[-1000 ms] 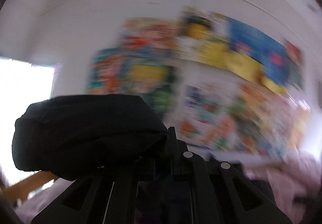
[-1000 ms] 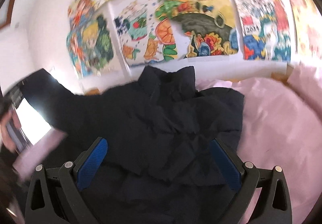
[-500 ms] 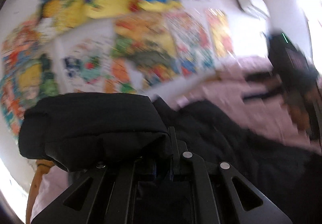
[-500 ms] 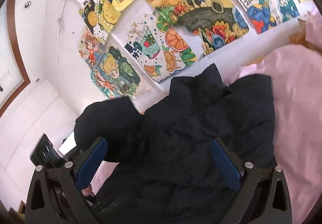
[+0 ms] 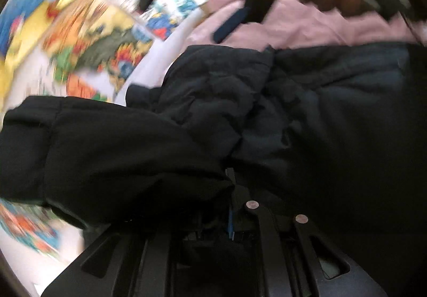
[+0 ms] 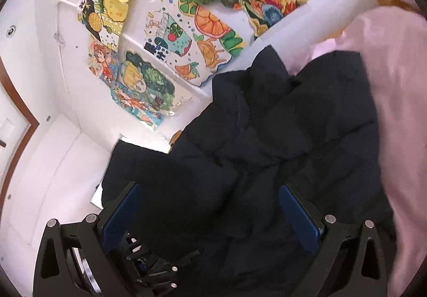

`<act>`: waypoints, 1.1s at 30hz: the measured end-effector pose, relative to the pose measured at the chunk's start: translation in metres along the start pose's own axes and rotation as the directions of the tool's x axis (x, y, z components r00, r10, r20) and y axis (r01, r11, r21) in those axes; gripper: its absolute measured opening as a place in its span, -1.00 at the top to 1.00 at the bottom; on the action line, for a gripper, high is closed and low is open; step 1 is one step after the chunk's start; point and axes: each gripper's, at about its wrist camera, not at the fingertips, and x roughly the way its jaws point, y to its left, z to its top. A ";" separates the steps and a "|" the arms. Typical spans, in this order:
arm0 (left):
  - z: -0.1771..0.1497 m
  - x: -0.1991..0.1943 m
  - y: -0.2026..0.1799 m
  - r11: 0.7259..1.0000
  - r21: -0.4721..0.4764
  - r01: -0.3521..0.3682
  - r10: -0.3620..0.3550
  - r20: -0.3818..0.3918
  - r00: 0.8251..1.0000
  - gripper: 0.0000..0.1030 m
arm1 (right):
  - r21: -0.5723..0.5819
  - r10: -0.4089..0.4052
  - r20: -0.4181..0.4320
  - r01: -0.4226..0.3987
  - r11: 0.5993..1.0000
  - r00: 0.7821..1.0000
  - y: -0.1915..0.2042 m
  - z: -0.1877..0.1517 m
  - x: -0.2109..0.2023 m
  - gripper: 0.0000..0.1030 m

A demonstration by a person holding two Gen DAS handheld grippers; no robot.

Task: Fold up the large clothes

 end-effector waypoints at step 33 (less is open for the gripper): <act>-0.030 -0.022 0.042 0.911 -0.348 0.221 -0.215 0.057 0.975 0.00 | -0.189 -0.356 -0.013 0.347 0.919 0.935 -0.008 -0.020 -0.027 0.86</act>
